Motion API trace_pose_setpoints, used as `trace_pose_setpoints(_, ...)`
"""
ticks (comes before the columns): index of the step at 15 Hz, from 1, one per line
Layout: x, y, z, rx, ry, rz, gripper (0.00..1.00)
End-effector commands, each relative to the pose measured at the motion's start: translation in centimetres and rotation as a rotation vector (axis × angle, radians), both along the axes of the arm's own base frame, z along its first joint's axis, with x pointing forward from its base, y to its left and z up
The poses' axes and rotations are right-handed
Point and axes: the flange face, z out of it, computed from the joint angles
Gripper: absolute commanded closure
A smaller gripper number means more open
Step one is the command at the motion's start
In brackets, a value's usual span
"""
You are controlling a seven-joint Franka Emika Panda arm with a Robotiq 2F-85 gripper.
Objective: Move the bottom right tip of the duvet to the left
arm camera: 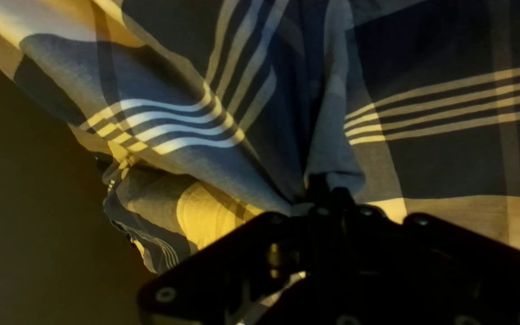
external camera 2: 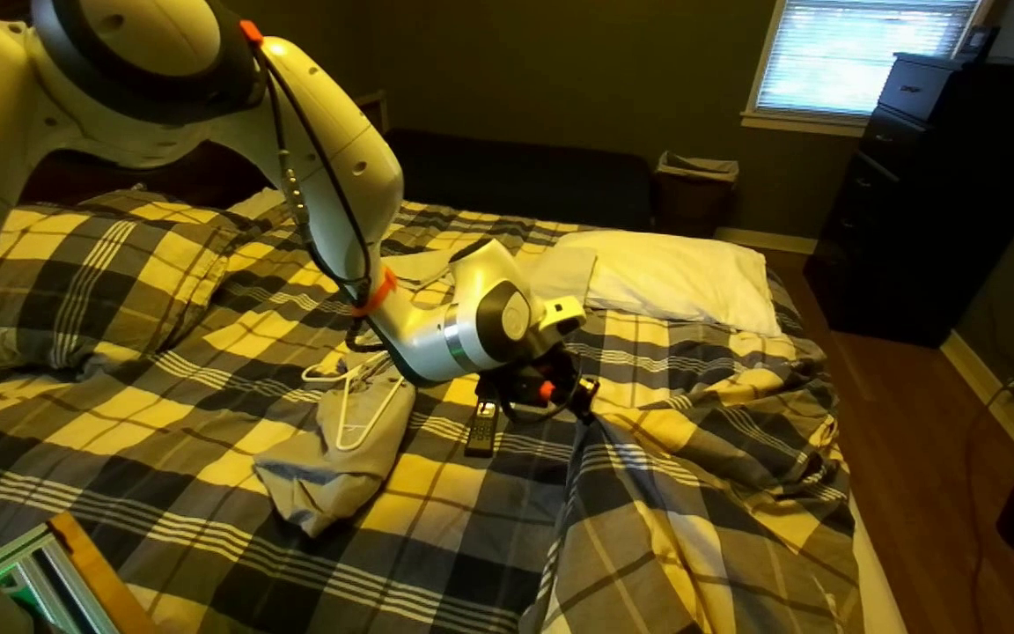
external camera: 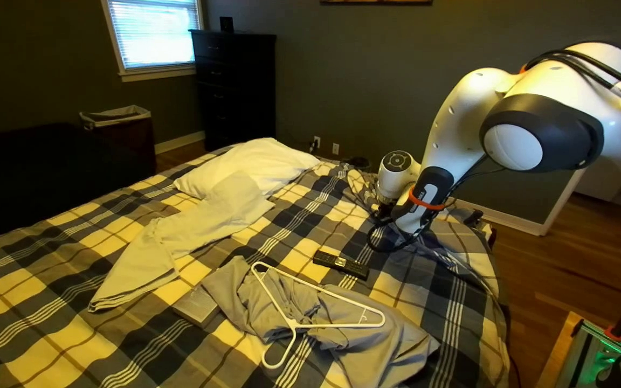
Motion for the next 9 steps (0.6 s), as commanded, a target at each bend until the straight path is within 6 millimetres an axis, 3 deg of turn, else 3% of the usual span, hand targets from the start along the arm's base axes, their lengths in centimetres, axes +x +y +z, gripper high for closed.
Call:
trace_pose_setpoints(1, 0.1, 7.6, 2.9, -0.078, -0.012, 0.174, 0.99)
trace_pose_setpoints(5, -0.6, 16.7, 4.9, -0.193, -0.012, 0.373, 0.99)
trace_pose_setpoints(9, -3.3, 26.5, 5.9, -0.285, -0.009, 0.576, 0.99)
